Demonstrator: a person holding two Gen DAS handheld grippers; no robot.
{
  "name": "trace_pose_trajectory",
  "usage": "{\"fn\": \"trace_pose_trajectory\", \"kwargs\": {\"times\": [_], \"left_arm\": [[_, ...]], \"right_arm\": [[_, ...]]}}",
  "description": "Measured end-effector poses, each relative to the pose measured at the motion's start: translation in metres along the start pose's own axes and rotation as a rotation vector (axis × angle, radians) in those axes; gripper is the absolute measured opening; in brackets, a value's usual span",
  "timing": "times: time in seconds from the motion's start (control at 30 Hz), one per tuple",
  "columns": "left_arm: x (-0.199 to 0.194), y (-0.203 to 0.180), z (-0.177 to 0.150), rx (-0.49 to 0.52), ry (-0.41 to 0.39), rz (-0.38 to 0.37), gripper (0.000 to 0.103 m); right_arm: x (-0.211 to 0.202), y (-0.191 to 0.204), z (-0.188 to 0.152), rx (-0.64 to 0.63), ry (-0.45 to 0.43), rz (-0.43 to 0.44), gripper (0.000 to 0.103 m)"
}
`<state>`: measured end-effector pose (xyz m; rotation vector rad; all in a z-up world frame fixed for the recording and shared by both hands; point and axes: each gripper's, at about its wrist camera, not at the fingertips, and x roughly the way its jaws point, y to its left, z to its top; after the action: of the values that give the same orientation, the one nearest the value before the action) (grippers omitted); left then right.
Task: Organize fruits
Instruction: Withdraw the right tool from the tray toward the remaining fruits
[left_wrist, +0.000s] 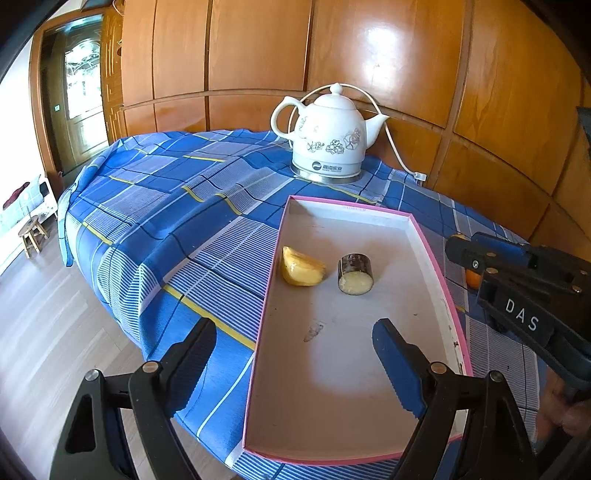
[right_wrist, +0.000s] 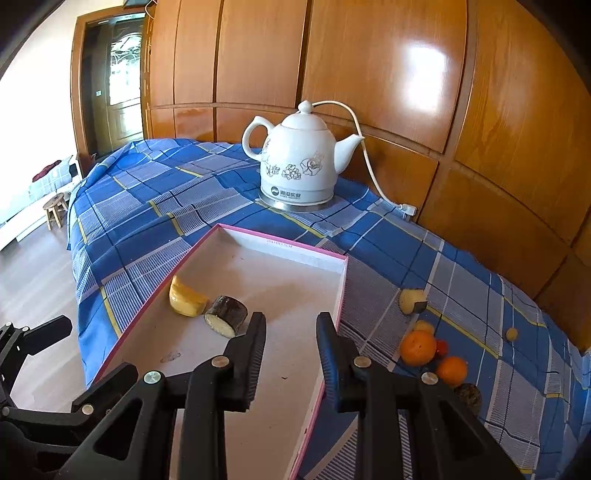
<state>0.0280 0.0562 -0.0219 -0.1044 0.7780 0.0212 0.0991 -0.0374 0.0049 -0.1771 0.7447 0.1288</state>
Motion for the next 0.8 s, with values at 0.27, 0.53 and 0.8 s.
{"fn": "trace_pose_trajectory", "kwargs": {"times": [0.27,0.53,0.8], "left_arm": [[-0.002,-0.002,0.001,0.006,-0.006,0.000,0.087],[-0.002,-0.006,0.002,0.016,-0.005,-0.001,0.087],[-0.002,-0.016,0.003,0.042,-0.001,-0.003,0.087]], "right_arm": [[-0.006,-0.002,0.002,-0.002,-0.022,-0.003,0.028],[-0.016,-0.002,0.003,-0.019,-0.067,-0.017,0.029],[-0.024,-0.014,0.004,-0.003,-0.084,-0.025,0.029]]}}
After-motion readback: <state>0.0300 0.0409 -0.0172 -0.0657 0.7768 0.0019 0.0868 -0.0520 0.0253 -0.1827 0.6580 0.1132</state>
